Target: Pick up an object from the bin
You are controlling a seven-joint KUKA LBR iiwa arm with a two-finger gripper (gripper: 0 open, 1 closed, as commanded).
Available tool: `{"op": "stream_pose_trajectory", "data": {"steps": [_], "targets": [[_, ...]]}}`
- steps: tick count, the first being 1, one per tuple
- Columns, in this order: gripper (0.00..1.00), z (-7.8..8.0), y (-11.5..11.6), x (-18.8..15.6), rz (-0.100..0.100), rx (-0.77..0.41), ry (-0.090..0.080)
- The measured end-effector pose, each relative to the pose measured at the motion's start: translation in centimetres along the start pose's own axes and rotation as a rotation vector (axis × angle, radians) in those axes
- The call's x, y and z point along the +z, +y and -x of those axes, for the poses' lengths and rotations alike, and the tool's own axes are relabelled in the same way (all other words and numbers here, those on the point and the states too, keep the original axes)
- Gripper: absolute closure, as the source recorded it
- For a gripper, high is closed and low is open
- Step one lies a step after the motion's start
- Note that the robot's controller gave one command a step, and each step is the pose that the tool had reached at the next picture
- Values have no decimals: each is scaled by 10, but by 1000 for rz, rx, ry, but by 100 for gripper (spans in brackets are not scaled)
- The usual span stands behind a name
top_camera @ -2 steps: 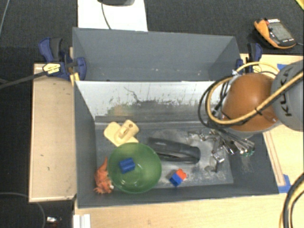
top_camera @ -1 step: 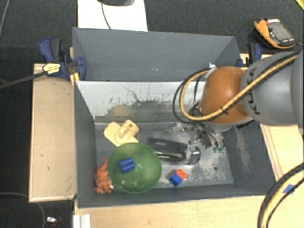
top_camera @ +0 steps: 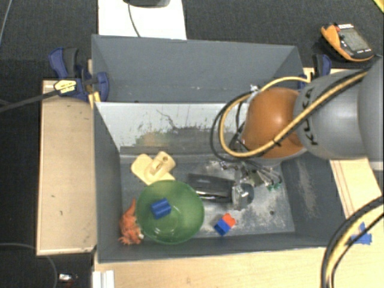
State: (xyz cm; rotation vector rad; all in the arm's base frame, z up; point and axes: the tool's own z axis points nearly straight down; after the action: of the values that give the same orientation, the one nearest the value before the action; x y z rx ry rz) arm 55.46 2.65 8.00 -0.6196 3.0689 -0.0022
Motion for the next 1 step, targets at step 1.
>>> {"op": "stream_pose_trajectory", "data": {"steps": [1], "targets": [[100,18,31,9,-5,377,-6]]}}
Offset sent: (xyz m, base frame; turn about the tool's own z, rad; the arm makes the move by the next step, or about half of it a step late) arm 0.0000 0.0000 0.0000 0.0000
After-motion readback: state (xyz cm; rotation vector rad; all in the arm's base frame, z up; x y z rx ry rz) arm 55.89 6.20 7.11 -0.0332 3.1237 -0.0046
